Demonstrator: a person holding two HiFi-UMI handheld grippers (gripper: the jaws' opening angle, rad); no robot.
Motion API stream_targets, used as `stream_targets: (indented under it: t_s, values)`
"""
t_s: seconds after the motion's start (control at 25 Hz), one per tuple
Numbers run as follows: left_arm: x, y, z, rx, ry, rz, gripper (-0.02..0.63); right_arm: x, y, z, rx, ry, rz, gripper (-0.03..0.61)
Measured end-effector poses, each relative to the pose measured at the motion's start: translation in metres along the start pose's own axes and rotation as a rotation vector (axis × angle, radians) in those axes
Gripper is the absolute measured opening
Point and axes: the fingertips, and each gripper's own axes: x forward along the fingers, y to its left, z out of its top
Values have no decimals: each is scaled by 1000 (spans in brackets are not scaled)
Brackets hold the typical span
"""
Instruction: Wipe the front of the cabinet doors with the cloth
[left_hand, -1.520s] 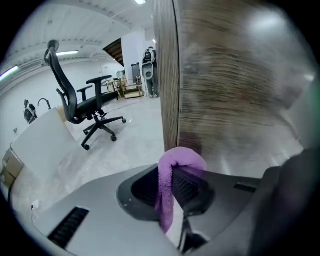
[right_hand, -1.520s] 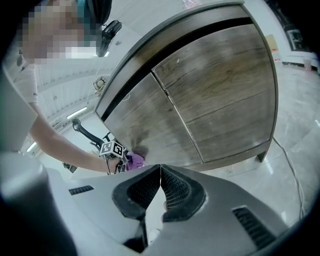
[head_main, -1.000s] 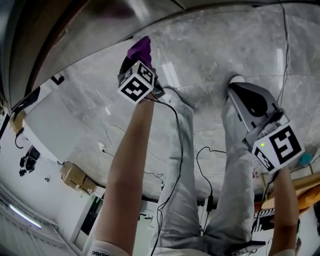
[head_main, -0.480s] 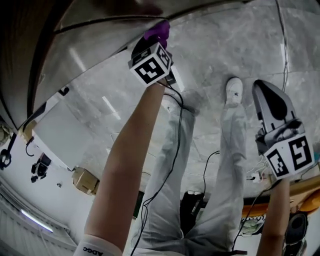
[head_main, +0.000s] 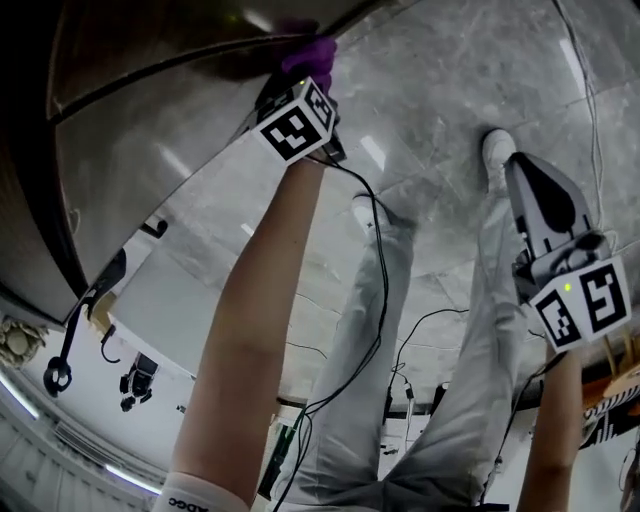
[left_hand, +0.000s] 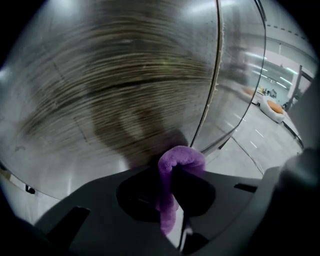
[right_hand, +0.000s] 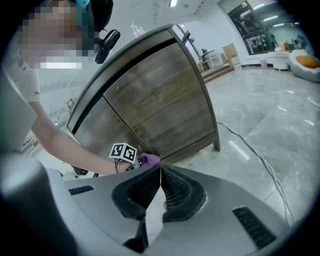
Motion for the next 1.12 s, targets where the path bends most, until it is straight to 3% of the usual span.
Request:
stream_targets:
  t_s: [0.2, 0.44, 0.76, 1.12]
  values:
    - [-5, 36, -20, 30, 28, -15, 51, 27, 46, -24, 2, 3, 29, 26]
    - [-18, 91, -39, -30, 36, 27, 51, 53, 87, -24, -28, -7, 72, 26]
    - [-56, 206, -85, -282, 53, 275, 51, 57, 101, -20, -89, -1, 77, 26]
    - [-114, 318, -116, -395, 16, 472, 51, 48, 116, -34, -147, 36, 76, 26]
